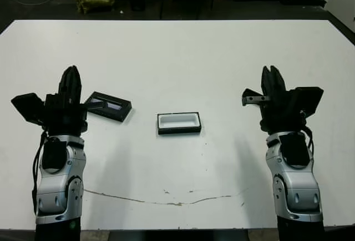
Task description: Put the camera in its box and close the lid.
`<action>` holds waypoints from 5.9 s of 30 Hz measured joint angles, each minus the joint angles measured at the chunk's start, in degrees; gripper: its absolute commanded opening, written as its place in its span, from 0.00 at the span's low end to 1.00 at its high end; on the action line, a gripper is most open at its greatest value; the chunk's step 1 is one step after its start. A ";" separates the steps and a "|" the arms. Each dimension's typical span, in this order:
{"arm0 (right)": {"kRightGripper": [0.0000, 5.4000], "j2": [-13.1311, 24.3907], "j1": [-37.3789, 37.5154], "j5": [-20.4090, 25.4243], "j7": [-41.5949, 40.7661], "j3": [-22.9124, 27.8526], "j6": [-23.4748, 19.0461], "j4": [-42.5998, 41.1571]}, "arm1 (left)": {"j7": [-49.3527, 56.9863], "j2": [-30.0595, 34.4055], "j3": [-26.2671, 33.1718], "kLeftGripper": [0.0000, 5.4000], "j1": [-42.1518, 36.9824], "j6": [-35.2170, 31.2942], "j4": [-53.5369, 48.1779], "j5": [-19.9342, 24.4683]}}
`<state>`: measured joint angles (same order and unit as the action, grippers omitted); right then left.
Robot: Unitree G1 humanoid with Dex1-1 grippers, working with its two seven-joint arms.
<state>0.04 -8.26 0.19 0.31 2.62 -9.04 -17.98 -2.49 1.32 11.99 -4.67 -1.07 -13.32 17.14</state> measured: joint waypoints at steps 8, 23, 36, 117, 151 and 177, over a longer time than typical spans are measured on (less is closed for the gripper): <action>0.00 -0.10 0.06 0.26 0.02 -0.08 -0.26 -0.11 | -0.14 -0.73 -0.76 0.00 0.73 -0.23 -0.89 0.79; 0.00 4.85 -1.13 1.28 -2.77 2.76 -1.65 -0.71 | -1.02 -0.83 -1.50 0.00 1.97 -0.12 -0.73 0.84; 0.00 25.15 -15.17 4.24 -13.25 10.50 -6.82 13.38 | -0.68 -0.87 -1.51 0.00 2.28 -0.25 -0.99 0.93; 0.00 38.20 -39.40 -17.91 -45.01 -16.63 3.93 63.70 | -0.26 -0.88 -1.15 0.00 3.12 -1.68 -1.31 0.27; 0.00 35.74 -35.29 -14.71 -42.94 -15.23 4.93 64.27 | 0.15 -0.98 -1.17 0.00 3.41 -1.57 -1.64 -0.23; 0.00 35.43 -33.40 -14.53 -45.49 -15.71 5.48 65.56 | 0.77 -1.17 -1.23 0.00 3.94 -1.67 -2.07 -0.18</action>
<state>35.46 -41.65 -14.34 -45.18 -13.08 -3.56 47.58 -1.72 0.15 10.76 -0.74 -2.75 -15.39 16.96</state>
